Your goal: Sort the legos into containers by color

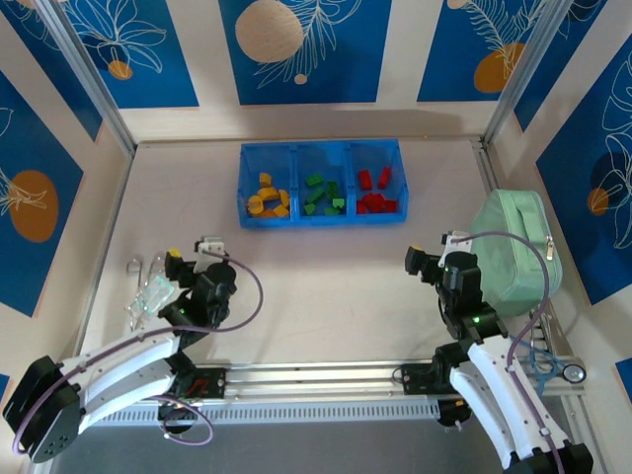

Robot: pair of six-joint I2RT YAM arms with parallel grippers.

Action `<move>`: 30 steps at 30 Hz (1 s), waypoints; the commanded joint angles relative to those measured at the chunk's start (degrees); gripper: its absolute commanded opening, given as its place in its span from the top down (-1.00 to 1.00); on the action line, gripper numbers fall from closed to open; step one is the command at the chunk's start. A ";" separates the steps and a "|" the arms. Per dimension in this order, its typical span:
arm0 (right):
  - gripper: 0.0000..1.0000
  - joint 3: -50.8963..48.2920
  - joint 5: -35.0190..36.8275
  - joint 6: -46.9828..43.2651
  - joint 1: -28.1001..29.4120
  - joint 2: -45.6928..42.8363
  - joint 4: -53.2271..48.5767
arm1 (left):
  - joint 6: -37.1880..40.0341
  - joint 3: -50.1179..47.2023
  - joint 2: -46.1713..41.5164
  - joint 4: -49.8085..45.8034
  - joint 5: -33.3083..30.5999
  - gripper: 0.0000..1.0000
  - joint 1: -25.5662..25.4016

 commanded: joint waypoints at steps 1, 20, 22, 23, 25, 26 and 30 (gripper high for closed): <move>-0.99 -1.33 4.17 0.44 0.53 -0.56 -0.43 | -1.20 -4.16 -1.55 3.29 -2.72 -0.71 -0.34; -0.99 -7.28 9.86 2.07 0.60 -0.73 5.23 | -0.84 -5.59 0.09 9.16 2.93 -0.86 4.13; -0.99 -7.26 9.29 2.23 -0.62 0.30 6.10 | -1.55 -5.51 0.81 10.20 3.83 -0.89 6.17; -0.98 -7.26 9.19 2.09 -1.06 1.02 6.90 | -1.88 -5.39 1.34 10.56 5.04 -0.89 7.26; -0.98 -7.43 9.12 1.71 -1.85 2.24 8.88 | -2.19 -5.16 2.83 12.07 6.46 -0.89 9.17; -0.98 -7.53 9.10 1.41 -2.25 2.96 10.09 | -2.29 -4.95 3.79 12.69 7.33 -0.89 10.07; -0.99 -7.14 9.31 1.66 -4.05 6.26 12.67 | -1.47 -4.54 8.32 18.83 8.86 -0.90 12.16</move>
